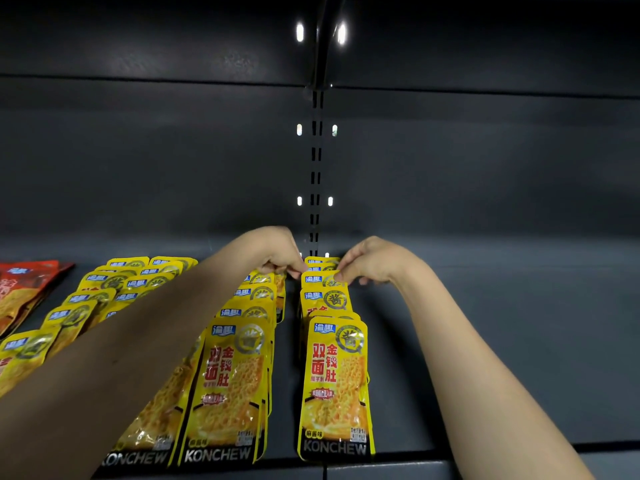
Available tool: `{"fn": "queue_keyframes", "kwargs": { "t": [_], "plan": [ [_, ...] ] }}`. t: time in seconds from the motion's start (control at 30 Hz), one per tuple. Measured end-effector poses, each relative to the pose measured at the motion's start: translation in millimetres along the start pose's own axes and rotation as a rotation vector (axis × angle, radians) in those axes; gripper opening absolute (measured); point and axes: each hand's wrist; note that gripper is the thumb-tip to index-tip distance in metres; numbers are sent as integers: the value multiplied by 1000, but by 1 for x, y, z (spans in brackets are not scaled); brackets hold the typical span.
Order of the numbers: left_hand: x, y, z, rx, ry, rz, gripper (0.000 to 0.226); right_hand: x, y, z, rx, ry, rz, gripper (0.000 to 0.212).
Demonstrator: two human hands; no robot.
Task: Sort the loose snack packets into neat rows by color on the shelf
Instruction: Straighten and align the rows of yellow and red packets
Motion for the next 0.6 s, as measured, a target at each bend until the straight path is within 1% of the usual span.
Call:
{"fn": "queue_keyframes", "kwargs": {
  "t": [0.07, 0.13, 0.37, 0.43, 0.53, 0.6],
  "plan": [
    [0, 2, -1, 26, 13, 14, 26, 3, 1, 0, 16, 3, 6, 5],
    [1, 3, 0, 61, 25, 20, 25, 7, 3, 0, 39, -1, 15, 9],
    [-1, 3, 0, 32, 2, -20, 28, 10, 4, 2, 138, -40, 32, 11],
    [-2, 5, 1, -6, 18, -26, 28, 10, 4, 2, 130, -39, 34, 12],
    [0, 8, 5, -98, 74, -24, 22, 9, 5, 2, 137, -25, 36, 14],
    [2, 11, 8, -111, 94, -19, 19, 8, 4, 3, 152, -13, 32, 15]
  ]
}}
Point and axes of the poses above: each hand's wrist, its own x-axis towards the middle knuckle, its own z-axis out of the palm, y = z × x, and after that the axes turned 13 degrees about -y, right-handed
